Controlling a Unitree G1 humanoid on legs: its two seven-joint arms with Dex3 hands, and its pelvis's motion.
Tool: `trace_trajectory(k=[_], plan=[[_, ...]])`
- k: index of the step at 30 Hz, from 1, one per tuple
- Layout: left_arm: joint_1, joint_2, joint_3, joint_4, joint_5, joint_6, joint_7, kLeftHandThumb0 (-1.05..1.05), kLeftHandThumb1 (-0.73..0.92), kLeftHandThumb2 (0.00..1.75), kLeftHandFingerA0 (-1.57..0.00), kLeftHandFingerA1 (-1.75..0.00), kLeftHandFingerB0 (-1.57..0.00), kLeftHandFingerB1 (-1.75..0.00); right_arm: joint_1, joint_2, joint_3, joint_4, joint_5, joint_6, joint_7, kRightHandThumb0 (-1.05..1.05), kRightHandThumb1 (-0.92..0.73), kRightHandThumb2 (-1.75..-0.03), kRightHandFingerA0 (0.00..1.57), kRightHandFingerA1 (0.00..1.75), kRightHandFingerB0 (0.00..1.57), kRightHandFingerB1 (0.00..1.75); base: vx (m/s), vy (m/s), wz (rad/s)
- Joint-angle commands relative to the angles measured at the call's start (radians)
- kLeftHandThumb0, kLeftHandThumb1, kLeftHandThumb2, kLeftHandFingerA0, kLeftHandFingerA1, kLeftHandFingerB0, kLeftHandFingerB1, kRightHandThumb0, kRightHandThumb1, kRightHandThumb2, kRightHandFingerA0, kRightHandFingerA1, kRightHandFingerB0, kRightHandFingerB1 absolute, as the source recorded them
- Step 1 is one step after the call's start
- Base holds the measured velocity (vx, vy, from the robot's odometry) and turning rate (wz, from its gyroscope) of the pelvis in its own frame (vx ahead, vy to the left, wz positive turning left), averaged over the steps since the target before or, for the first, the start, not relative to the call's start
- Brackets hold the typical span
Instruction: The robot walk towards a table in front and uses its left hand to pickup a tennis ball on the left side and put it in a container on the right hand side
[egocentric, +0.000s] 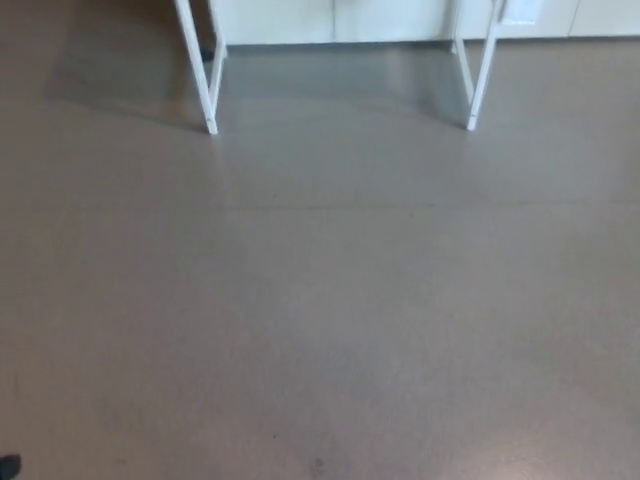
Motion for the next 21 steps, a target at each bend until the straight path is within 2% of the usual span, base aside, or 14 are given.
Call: trace_trajectory(k=[1, 3, 4, 5, 6, 7, 9, 10, 11, 12, 21], plan=[[-0.012, 0.002, 0.018, 0.013, -0.024, -0.019, 0.010, -0.12, 0.45, 0.89, -0.25, -0.54, -0.11, -0.46, -0.007, -0.001, 0.037, 0.008, -0.044, -0.055, -0.076, -0.66, -0.83, -0.68, 0.15, 0.50, 0.05, 0.22, -0.04, 0.176, -0.01], [-0.012, 0.000, 0.019, 0.007, -0.021, -0.016, 0.015, -0.13, 0.45, 0.88, -0.26, -0.54, -0.12, -0.46, -0.011, -0.002, 0.050, 0.008, -0.046, -0.055, -0.079, -0.68, -0.86, -0.69, 0.15, 0.49, 0.03, 0.24, 0.07, 0.260, -0.23], [-0.012, 0.001, 0.014, 0.001, -0.013, -0.019, 0.022, -0.14, 0.44, 0.88, -0.26, -0.54, -0.12, -0.46, -0.011, -0.001, 0.062, 0.005, -0.058, -0.058, -0.092, -0.76, -0.65, -0.99, 0.13, 0.56, 0.00, 0.32, 0.09, 0.394, -0.48], [-0.014, 0.005, 0.009, 0.001, -0.005, -0.026, 0.021, -0.23, 0.64, 0.62, -0.32, -0.38, -0.20, -0.31, -0.014, -0.001, 0.076, 0.003, -0.070, -0.059, -0.108, -0.79, -0.68, -1.01, 0.06, 0.53, 0.01, 0.30, 0.09, 0.432, -0.49], [-0.017, 0.009, 0.005, 0.002, -0.001, -0.033, 0.016, -0.23, 0.64, 0.62, -0.32, -0.38, -0.20, -0.31, -0.018, -0.002, 0.086, 0.002, -0.078, -0.058, -0.120, -0.79, -0.68, -1.01, 0.06, 0.53, 0.01, 0.30, 0.16, 0.500, -0.83], [-0.021, 0.008, 0.005, 0.002, 0.000, -0.029, 0.021, -0.16, 0.45, 0.89, -0.22, -0.52, -0.10, -0.45, -0.021, -0.005, 0.097, 0.003, -0.085, -0.057, -0.132, -0.76, -0.67, -1.01, 0.05, 0.53, 0.02, 0.31, 0.15, 0.436, -0.05], [-0.023, 0.008, 0.004, -0.003, -0.003, -0.023, 0.021, -0.16, 0.46, 0.89, -0.22, -0.52, -0.10, -0.45, -0.022, -0.009, 0.108, 0.001, -0.093, -0.061, -0.145, -0.76, -0.68, -1.02, 0.05, 0.53, 0.02, 0.31, 0.11, 0.191, -0.10], [-0.020, 0.008, 0.005, -0.011, -0.009, -0.019, 0.014, -0.21, 0.66, 0.62, -0.31, -0.38, -0.21, -0.31, -0.021, -0.010, 0.112, 0.001, -0.092, -0.060, -0.149, -0.77, -0.68, -1.02, 0.06, 0.54, 0.02, 0.30, 0.18, 0.156, 0.00], [-0.015, 0.007, 0.008, -0.020, -0.017, -0.015, 0.005, -0.21, 0.66, 0.62, -0.31, -0.38, -0.21, -0.31, -0.021, -0.011, 0.114, 0.001, -0.091, -0.058, -0.150, -0.77, -0.68, -1.02, 0.06, 0.54, 0.02, 0.30, 0.17, 0.118, 0.03], [-0.014, 0.007, 0.007, -0.023, -0.016, -0.019, 0.003, -0.14, 0.48, 0.91, -0.23, -0.53, -0.10, -0.46, -0.024, -0.011, 0.115, 0.002, -0.091, -0.057, -0.153, -0.79, -0.69, -1.01, 0.06, 0.54, 0.01, 0.28, 0.19, 0.093, 0.07], [-0.025, 0.019, -0.028, 0.005, 0.023, -0.042, 0.021, -0.15, 0.50, 0.91, -0.24, -0.52, -0.11, -0.45, -0.025, -0.022, 0.110, -0.014, -0.086, -0.059, -0.156, -0.76, -0.67, -1.01, 0.12, 0.56, 0.00, 0.30, 0.16, -0.073, 0.11]])
